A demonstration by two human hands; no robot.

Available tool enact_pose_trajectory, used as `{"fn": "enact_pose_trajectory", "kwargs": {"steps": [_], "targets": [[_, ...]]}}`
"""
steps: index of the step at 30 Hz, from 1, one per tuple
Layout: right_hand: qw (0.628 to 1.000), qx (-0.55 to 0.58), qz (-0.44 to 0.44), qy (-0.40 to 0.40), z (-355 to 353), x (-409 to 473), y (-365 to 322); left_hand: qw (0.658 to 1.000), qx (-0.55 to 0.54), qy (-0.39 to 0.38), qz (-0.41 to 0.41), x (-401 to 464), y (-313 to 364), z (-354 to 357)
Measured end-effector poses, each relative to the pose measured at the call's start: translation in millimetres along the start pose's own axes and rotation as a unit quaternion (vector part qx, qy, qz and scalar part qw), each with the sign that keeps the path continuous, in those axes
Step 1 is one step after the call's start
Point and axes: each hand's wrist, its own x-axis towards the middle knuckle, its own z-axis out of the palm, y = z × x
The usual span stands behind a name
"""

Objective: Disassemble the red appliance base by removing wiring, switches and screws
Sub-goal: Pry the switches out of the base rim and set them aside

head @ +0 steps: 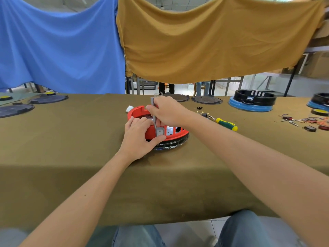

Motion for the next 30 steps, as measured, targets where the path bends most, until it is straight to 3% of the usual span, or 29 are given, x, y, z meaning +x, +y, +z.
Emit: {"fn": "enact_pose_trajectory", "kwargs": {"steps": [4, 7, 15, 20, 30], "targets": [[0.996, -0.074, 0.02, -0.053, -1.6, 15.2, -5.5, 1.0, -0.001, -0.005, -0.002, -0.5, 1.5, -1.9], [0.995, -0.038, 0.043, -0.085, -3.0, 21.4, -6.4, 1.0, -0.001, -0.007, 0.0, -0.4, 1.9, -2.5], [0.999, 0.03, -0.012, 0.003, -2.1, -1.0, 8.1, 1.0, -0.002, -0.003, -0.003, -1.4, 1.9, -2.6], [0.998, -0.048, -0.034, -0.031, 2.2, -3.0, 2.6, 1.0, -0.003, -0.012, -0.006, -0.8, 1.8, -2.4], [0.994, -0.077, -0.002, -0.078, -0.1, 12.5, -5.4, 1.0, -0.004, -0.014, -0.009, -0.1, 0.8, -2.1]]}}
